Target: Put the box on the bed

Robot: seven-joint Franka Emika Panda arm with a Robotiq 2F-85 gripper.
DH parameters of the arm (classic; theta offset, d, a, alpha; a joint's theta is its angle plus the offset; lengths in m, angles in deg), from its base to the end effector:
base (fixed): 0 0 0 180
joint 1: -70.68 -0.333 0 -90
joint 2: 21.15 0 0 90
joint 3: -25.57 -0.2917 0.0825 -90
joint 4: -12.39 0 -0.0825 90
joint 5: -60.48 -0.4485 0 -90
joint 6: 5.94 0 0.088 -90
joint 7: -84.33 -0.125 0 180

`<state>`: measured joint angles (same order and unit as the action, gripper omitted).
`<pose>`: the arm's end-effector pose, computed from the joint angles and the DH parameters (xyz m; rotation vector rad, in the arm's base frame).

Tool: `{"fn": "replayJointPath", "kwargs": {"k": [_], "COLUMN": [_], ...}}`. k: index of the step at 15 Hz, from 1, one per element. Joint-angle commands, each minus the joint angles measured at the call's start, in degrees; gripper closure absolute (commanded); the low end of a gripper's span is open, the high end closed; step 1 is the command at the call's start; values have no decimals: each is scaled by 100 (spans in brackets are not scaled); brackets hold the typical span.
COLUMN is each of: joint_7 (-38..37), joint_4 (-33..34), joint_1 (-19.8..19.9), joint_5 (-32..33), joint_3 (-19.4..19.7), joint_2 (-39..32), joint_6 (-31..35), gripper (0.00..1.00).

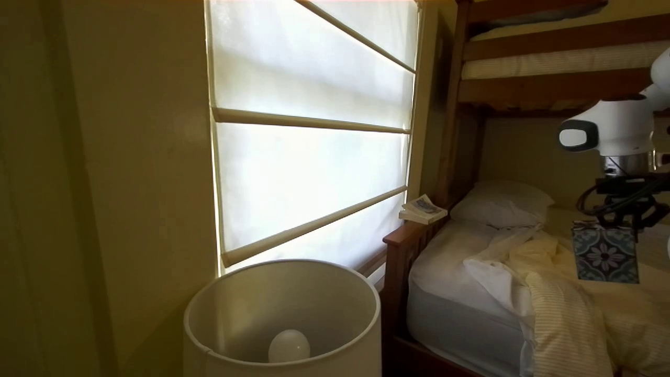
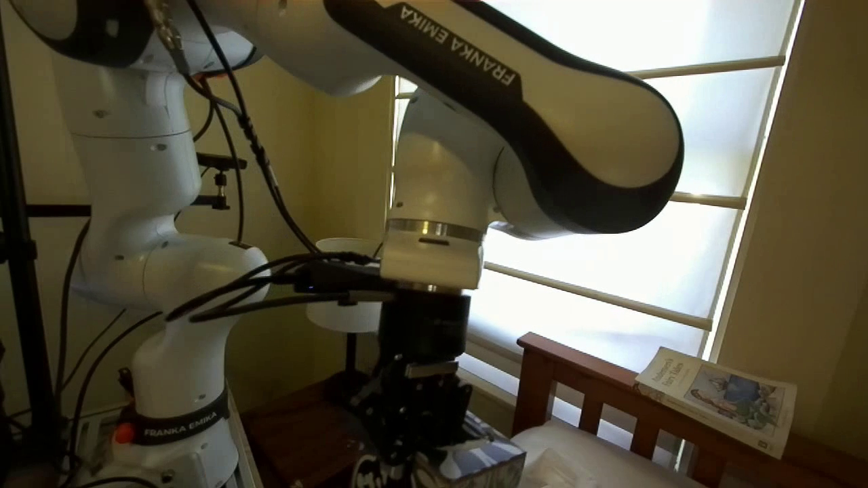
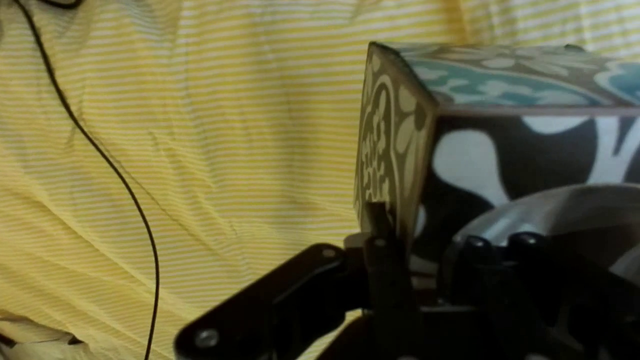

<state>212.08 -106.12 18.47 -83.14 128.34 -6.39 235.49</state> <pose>0.2072 -0.4042 0.3351 2.1010 -1.9151 -0.0161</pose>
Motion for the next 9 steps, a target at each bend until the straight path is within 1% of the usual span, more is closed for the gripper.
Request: {"fn": "replayJointPath", "kwargs": {"k": [1,5,7,8,9], "joint_7": [-1191,-2323,-2791,-3011,-3188], "joint_4": [457,766,943,1046,1255], "joint_1": [-708,-1469,-1630,-1514,-1313], "joint_5": [0,-4,-4,-3,-4], "joint_3": [238,723,835,681,394], "joint_2": [624,978,1146,1225,1250], "joint_6": [263,263,263,263,264], "gripper": [99,99,99,99,99]}}
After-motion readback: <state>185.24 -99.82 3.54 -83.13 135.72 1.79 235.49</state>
